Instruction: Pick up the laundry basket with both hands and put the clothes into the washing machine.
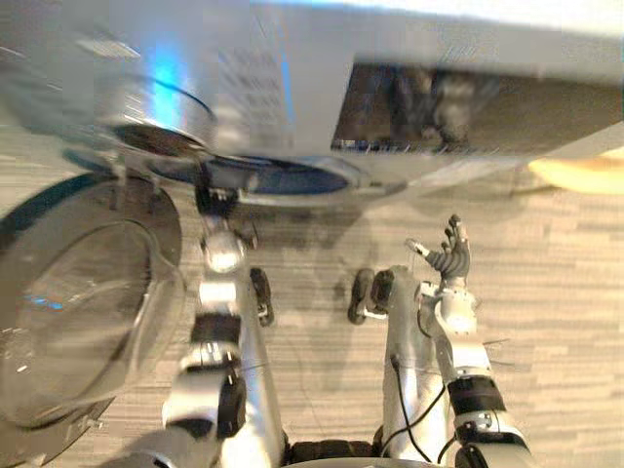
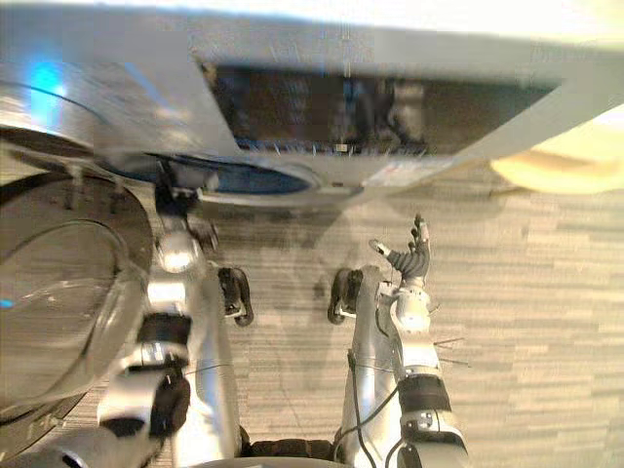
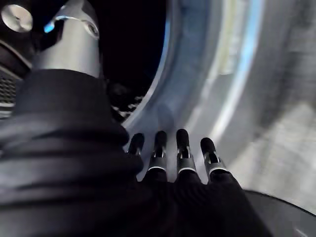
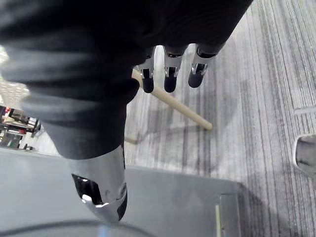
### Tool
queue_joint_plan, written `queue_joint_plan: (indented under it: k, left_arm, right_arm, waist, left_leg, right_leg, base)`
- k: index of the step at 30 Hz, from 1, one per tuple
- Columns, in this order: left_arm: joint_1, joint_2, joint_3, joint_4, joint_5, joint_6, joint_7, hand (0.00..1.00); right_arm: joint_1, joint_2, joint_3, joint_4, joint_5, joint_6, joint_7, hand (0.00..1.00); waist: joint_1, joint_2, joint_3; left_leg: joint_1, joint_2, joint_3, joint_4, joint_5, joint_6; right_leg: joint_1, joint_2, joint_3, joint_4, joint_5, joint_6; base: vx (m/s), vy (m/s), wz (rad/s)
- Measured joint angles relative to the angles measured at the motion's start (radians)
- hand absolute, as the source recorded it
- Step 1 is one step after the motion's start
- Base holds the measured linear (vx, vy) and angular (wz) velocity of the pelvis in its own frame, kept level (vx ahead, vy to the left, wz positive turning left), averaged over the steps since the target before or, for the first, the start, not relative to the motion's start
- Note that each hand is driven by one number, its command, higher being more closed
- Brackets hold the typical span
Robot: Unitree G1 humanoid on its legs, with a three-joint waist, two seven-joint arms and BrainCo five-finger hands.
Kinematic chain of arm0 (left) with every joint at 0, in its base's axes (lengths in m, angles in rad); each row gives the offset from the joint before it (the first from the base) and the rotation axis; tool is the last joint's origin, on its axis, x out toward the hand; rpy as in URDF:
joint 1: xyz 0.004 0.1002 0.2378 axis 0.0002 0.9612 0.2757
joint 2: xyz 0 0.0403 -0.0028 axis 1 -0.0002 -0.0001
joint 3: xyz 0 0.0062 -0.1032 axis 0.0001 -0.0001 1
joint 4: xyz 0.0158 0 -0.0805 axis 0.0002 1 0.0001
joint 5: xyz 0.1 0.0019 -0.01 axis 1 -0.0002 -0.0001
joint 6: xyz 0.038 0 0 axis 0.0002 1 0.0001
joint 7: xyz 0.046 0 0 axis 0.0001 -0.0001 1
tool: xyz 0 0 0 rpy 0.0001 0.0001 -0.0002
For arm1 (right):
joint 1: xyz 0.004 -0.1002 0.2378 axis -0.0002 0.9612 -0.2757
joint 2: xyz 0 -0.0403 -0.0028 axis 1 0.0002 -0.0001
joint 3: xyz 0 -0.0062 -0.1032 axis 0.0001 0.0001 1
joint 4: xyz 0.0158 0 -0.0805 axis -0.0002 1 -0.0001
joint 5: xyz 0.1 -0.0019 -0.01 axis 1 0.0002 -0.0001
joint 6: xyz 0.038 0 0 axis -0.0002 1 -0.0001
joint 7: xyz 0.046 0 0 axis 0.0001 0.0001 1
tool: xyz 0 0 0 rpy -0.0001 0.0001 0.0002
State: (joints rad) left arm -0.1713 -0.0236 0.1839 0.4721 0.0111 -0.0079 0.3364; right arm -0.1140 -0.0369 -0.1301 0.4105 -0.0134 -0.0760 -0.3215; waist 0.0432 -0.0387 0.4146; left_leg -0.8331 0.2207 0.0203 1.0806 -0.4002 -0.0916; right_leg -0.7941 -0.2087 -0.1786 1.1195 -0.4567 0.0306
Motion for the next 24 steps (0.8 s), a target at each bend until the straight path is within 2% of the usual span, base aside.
queue_joint_plan:
  k: [3,6,8,12,13,16,18,22,23,24]
  left_arm:
    - [0.157,0.005,-0.006,0.078,0.000,-0.007,-0.050,0.00]
    - [0.239,0.007,-0.004,0.161,0.001,-0.013,-0.088,0.00]
    - [0.266,0.009,-0.002,0.231,0.005,-0.015,-0.116,0.00]
    - [0.277,0.025,0.006,0.354,0.042,-0.024,-0.144,0.00]
    - [0.270,0.031,0.004,0.387,0.049,-0.026,-0.157,0.00]
    - [0.269,0.044,0.002,0.427,0.070,-0.028,-0.162,0.00]
    - [0.264,0.059,-0.010,0.444,0.076,-0.032,-0.163,0.00]
    - [0.243,0.080,-0.024,0.454,0.079,-0.037,-0.162,0.00]
    - [0.236,0.079,-0.023,0.457,0.078,-0.040,-0.162,0.00]
    - [0.223,0.079,-0.026,0.458,0.079,-0.047,-0.162,0.00]
  right_arm:
    - [0.084,0.018,0.003,0.091,-0.017,0.017,0.031,0.00]
    - [0.140,0.023,0.005,0.166,-0.020,0.018,0.046,0.00]
    - [0.179,0.023,0.001,0.228,-0.037,0.020,0.067,0.00]
    - [0.186,0.021,-0.007,0.372,-0.059,0.020,0.092,0.00]
    - [0.174,0.015,-0.021,0.421,-0.060,0.020,0.100,0.00]
    - [0.145,-0.015,-0.023,0.502,-0.079,0.022,0.110,0.00]
    - [0.128,-0.027,-0.030,0.528,-0.083,0.022,0.110,0.00]
    - [0.097,-0.036,-0.019,0.568,-0.088,0.031,0.108,0.00]
    - [0.099,-0.039,-0.015,0.570,-0.088,0.038,0.107,0.00]
    - [0.098,-0.034,-0.008,0.570,-0.088,0.042,0.107,0.00]
  waist:
    - [0.008,0.016,-0.064]
    - [0.018,0.024,-0.129]
    - [0.027,0.023,-0.184]
    - [0.024,0.024,-0.276]
    - [0.024,0.026,-0.291]
    - [0.025,0.030,-0.302]
    - [0.025,0.029,-0.301]
    - [0.025,0.025,-0.294]
    - [0.027,0.031,-0.289]
    - [0.022,0.021,-0.272]
  left_leg:
    - [0.206,-0.024,0.005,-0.197,0.057,-0.007]
    - [0.342,-0.037,0.024,-0.353,0.107,-0.004]
    - [0.433,-0.050,0.038,-0.479,0.152,-0.001]
    - [0.594,-0.072,0.075,-0.734,0.253,0.006]
    - [0.642,-0.082,0.085,-0.807,0.286,0.009]
    - [0.733,-0.096,0.126,-0.930,0.333,0.017]
    - [0.751,-0.099,0.155,-0.942,0.335,0.019]
    - [0.723,-0.105,0.180,-0.899,0.345,0.036]
    - [0.720,-0.090,0.183,-0.909,0.349,0.061]
    - [0.723,-0.110,0.173,-0.896,0.344,0.070]
  right_leg:
    - [0.220,-0.002,-0.051,-0.184,0.038,0.001]
    - [0.360,0.002,-0.079,-0.338,0.085,0.013]
    - [0.453,0.007,-0.104,-0.461,0.131,0.023]
    - [0.608,0.030,-0.122,-0.723,0.241,0.049]
    - [0.648,0.036,-0.120,-0.802,0.279,0.054]
    - [0.723,0.056,-0.094,-0.948,0.361,0.064]
    - [0.730,0.062,-0.065,-0.978,0.387,0.068]
    - [0.649,0.055,-0.064,-0.881,0.443,0.063]
    - [0.663,0.052,-0.057,-0.867,0.432,0.077]
    - [0.620,0.006,-0.045,-0.595,0.303,0.077]
  base:
    - [0.18,-0.024,0.36]
    - [0.16,0.020,0.18]
    - [0.15,0.031,0.15]
    - [0.14,0.053,0.02]
    - [0.15,0.075,-0.13]
    - [0.12,0.064,-0.33]
    - [0.03,0.060,-0.49]
    - [-0.07,0.074,-0.32]
    - [-0.12,0.040,0.21]
    - [-0.11,0.040,0.41]
